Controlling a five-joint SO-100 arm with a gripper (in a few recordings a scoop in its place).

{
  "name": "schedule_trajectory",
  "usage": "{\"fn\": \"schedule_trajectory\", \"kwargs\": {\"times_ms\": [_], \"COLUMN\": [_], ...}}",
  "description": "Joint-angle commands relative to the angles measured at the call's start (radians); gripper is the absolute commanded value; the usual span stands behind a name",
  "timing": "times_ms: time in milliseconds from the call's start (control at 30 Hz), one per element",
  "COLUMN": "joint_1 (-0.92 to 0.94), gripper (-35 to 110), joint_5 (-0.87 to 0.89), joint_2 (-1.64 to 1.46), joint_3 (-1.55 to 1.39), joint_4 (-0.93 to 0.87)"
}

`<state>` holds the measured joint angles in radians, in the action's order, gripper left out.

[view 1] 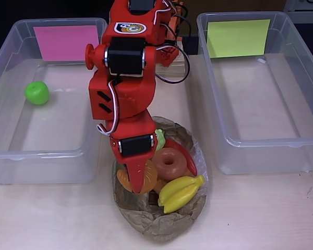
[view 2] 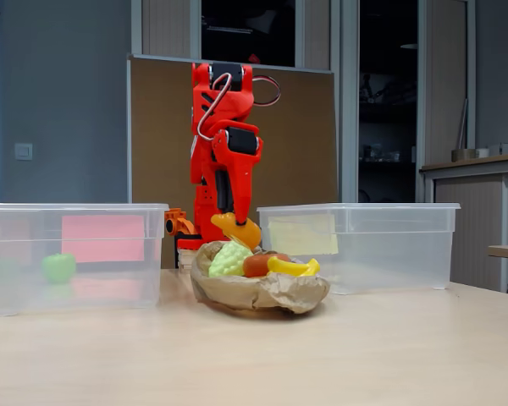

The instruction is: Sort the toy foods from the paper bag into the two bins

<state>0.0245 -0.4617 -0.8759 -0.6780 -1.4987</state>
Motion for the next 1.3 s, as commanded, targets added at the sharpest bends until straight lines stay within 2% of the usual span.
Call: {"fn": "schedule_trajectory", "kwargs": {"times_ms": [0, 367, 600, 800, 933, 1267], "joint_1": [-0.008, -0.069, -0.206, -0.390, -0.545, -0.818], "gripper": [2, 5, 5, 6, 6, 6], "joint_5": [-0.006, 0.061, 0.175, 0.407, 0.624, 1.207], "joint_2": [-0.067, -0.459, -0.776, -0.930, -1.011, -1.152], "joint_3": [-0.009, -0.285, -0.532, -0.661, -0.765, -1.281], "joint_4": [-0.006, 0.048, 0.127, 0.143, 0.179, 0.446]}}
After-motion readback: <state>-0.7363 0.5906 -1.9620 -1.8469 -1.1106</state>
